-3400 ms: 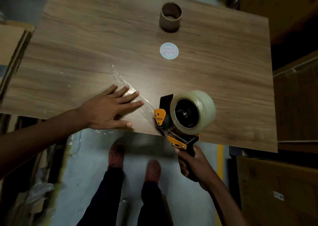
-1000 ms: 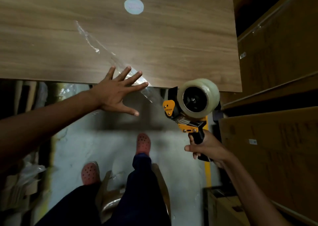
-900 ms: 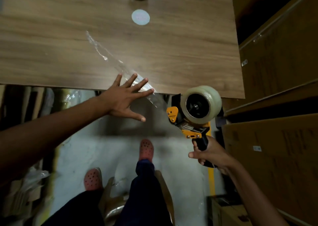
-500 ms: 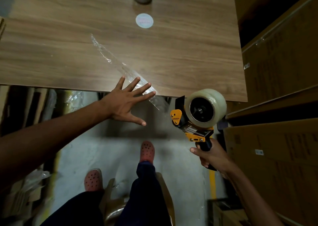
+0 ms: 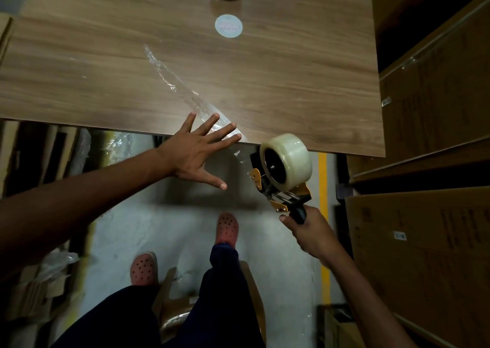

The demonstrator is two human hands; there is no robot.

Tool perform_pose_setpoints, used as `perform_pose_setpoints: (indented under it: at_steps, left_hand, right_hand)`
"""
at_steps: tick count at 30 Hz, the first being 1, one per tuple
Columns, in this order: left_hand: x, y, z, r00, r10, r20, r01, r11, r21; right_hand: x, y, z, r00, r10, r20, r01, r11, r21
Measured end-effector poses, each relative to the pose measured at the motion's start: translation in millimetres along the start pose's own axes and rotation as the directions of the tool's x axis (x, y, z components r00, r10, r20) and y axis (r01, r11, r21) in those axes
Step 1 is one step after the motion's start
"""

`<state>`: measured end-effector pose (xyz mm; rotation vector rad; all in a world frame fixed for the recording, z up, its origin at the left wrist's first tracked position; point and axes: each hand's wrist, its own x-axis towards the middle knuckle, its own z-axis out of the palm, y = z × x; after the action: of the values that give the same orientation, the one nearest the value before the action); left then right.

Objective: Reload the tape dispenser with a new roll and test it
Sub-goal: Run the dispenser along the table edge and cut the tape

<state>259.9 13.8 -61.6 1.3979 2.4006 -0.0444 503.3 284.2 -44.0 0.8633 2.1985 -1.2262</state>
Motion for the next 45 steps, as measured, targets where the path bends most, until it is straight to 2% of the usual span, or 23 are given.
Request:
perform_pose_setpoints:
  at_steps: [3, 6, 9, 13, 17, 27, 35, 40, 45]
  left_hand:
    - [-0.3, -1.0, -1.4, 1.000, -0.002, 0.003, 0.002, 1.000, 0.002]
    - [-0.7, -3.4, 2.8, 1.000, 0.003, -0.005, -0.003, 1.000, 0.020]
    - [-0.6, -1.8, 2.2, 1.000, 0.008, 0.003, -0.008, 1.000, 0.028]
    - [1.0, -3.4, 1.5, 1.000, 0.008, -0.011, -0.008, 1.000, 0.013]
    - [-1.1, 1.1, 5.5, 0.999, -0.014, -0.032, 0.013, 1.000, -0.019]
    - [0.7, -4.0, -0.3, 0.995, -0.045, -0.084, 0.039, 0.997, -0.072]
    - [28.1, -36.9, -29.4, 0.957, -0.221, -0.185, 0.193, 0.969, -0.157]
    - [46.6, -62.3, -36.8, 0.899, -0.386, -0.205, 0.324, 0.903, -0.282]
    - [54.0, -79.4, -38.9, 0.862, -0.466, -0.201, 0.396, 0.866, -0.307]
  right_hand:
    - [-10.8, 15.3, 14.2, 0.993, 0.108, -0.055, -0.109, 0.994, -0.015]
    - [-36.6, 43.5, 27.1, 0.980, 0.197, -0.023, -0.192, 0.973, 0.130]
    - [-45.6, 47.2, 31.6, 0.976, 0.218, 0.004, -0.212, 0.941, 0.264]
    - [-50.1, 26.1, 33.6, 0.977, 0.207, 0.051, -0.212, 0.917, 0.338]
    - [-55.1, 5.5, 32.5, 0.985, 0.146, 0.089, -0.171, 0.867, 0.468]
    - [-36.5, -60.1, 19.3, 0.996, -0.041, 0.085, -0.019, 0.795, 0.606]
    - [45.0, -142.4, -10.7, 0.963, -0.258, 0.083, 0.072, 0.539, 0.839]
    - [113.8, -170.1, -11.5, 0.963, -0.253, 0.087, 0.068, 0.547, 0.834]
    - [151.1, -183.4, -8.3, 0.977, -0.187, 0.104, 0.012, 0.533, 0.846]
